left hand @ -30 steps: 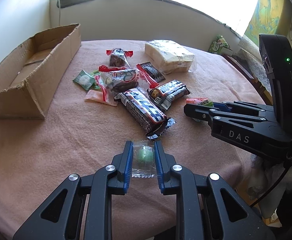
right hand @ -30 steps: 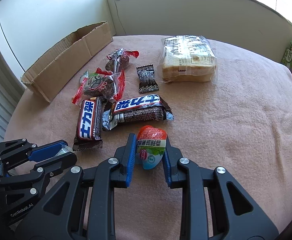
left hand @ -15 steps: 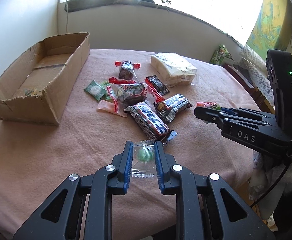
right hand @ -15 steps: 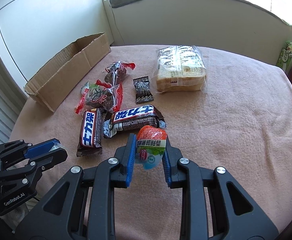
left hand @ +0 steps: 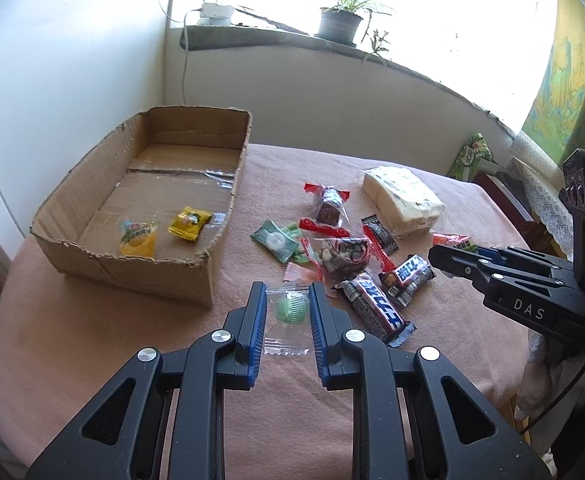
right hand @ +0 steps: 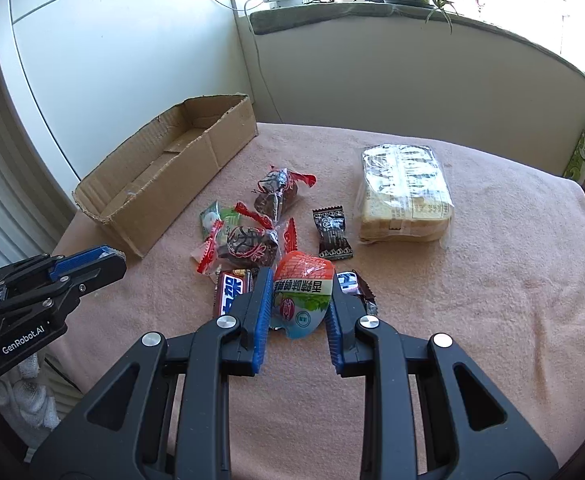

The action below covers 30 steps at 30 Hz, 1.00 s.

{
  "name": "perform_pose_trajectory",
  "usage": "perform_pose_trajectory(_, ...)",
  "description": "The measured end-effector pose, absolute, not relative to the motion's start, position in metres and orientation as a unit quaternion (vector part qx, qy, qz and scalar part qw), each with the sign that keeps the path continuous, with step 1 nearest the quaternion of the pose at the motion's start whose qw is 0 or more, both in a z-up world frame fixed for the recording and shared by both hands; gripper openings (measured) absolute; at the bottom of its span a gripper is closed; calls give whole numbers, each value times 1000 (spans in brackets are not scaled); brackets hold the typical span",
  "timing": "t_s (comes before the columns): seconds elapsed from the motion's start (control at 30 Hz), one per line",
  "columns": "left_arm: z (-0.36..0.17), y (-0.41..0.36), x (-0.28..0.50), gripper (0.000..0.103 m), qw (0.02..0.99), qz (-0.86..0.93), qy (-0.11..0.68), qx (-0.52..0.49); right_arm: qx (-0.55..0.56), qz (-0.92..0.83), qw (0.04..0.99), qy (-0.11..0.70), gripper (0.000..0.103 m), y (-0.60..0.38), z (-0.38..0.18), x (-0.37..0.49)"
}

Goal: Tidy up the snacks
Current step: 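Carry both candies into the cardboard box and open both grippers to drop them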

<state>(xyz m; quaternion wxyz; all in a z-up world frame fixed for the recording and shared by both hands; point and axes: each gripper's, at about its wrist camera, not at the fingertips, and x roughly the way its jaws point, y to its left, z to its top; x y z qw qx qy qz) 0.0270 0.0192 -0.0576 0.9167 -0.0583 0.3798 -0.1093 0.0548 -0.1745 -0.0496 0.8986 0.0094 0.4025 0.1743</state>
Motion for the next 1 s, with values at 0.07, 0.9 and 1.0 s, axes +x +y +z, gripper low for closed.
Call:
perform_pose_trajectory(0.07,-55,29,29,20,919,-101,376,-61,7,180,899,400,25,-166,-47,59)
perform_pose_trajectory(0.9,-39,107,74,20,936,-18,344,-73,-31,270,888,371,25,-45,-18,106)
perform_pose_trajectory(1.0,-40,112,79,20,936,-13,344,-72,-34,276,886,372,25,-33,-18,114)
